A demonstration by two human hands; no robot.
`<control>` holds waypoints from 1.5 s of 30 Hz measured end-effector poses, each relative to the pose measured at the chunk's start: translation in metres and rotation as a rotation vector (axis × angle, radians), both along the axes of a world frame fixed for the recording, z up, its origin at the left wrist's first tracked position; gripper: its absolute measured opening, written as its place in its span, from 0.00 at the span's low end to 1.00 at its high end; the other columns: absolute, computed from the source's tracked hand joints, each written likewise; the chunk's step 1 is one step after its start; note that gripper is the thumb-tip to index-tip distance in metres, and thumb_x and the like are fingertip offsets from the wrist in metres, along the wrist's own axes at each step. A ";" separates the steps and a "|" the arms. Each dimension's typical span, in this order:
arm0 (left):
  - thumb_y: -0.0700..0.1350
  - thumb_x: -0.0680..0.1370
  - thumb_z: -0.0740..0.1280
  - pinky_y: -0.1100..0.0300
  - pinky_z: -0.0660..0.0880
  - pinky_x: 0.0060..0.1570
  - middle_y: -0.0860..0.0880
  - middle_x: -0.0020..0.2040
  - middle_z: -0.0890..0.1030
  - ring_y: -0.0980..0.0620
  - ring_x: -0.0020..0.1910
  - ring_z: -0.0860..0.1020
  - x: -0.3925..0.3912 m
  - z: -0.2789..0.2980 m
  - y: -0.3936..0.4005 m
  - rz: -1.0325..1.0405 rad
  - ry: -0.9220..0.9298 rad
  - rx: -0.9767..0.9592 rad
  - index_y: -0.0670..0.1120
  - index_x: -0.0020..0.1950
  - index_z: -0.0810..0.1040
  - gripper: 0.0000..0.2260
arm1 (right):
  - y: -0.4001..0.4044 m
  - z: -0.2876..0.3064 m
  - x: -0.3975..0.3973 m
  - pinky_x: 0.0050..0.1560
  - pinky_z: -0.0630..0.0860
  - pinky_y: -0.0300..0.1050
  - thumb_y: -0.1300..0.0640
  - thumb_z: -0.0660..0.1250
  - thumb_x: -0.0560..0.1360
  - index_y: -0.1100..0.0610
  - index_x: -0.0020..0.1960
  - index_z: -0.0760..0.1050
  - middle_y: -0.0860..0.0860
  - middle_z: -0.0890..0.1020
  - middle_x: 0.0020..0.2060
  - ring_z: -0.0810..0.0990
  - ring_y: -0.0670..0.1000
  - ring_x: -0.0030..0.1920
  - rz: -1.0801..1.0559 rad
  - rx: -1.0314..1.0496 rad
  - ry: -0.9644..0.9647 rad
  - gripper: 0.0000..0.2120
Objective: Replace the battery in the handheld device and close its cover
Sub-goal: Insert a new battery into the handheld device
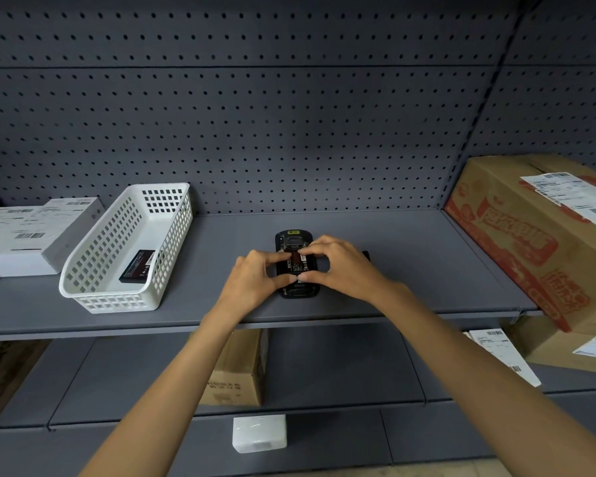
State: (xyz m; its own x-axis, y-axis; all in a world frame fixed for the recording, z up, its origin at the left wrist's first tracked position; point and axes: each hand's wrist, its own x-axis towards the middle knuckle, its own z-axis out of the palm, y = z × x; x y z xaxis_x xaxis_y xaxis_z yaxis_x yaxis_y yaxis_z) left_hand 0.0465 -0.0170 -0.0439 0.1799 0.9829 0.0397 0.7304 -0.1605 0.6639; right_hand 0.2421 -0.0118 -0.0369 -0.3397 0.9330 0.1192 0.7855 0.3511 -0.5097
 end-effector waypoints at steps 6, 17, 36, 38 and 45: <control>0.49 0.74 0.73 0.54 0.73 0.64 0.50 0.64 0.80 0.49 0.63 0.77 0.000 0.004 0.002 -0.037 0.022 -0.022 0.50 0.69 0.76 0.23 | -0.001 0.000 -0.002 0.62 0.72 0.44 0.46 0.74 0.72 0.53 0.69 0.74 0.49 0.77 0.63 0.76 0.48 0.62 -0.025 0.015 -0.015 0.28; 0.41 0.78 0.69 0.52 0.68 0.71 0.47 0.71 0.74 0.48 0.70 0.72 -0.001 0.001 -0.002 -0.083 -0.007 -0.042 0.47 0.72 0.72 0.23 | -0.001 0.002 -0.001 0.70 0.68 0.49 0.47 0.72 0.73 0.51 0.69 0.75 0.48 0.76 0.69 0.74 0.49 0.68 -0.015 0.000 -0.049 0.26; 0.47 0.78 0.68 0.49 0.68 0.71 0.51 0.71 0.74 0.46 0.70 0.72 -0.003 -0.003 0.001 -0.054 0.019 0.017 0.50 0.70 0.75 0.19 | -0.003 -0.002 -0.002 0.68 0.73 0.51 0.51 0.71 0.76 0.53 0.71 0.72 0.49 0.74 0.70 0.79 0.51 0.64 -0.027 -0.067 -0.009 0.25; 0.46 0.78 0.69 0.49 0.69 0.70 0.51 0.70 0.74 0.47 0.69 0.73 -0.002 -0.003 0.001 -0.050 0.025 0.022 0.50 0.70 0.75 0.20 | -0.003 -0.002 -0.002 0.67 0.74 0.53 0.51 0.72 0.75 0.52 0.71 0.72 0.50 0.75 0.70 0.79 0.51 0.63 -0.032 -0.079 0.004 0.26; 0.46 0.77 0.70 0.49 0.70 0.69 0.50 0.69 0.76 0.47 0.69 0.74 -0.002 -0.004 0.003 -0.036 0.020 0.013 0.49 0.70 0.75 0.21 | -0.001 -0.002 -0.002 0.67 0.74 0.52 0.52 0.73 0.74 0.52 0.70 0.73 0.51 0.76 0.69 0.79 0.52 0.64 -0.045 -0.087 0.021 0.26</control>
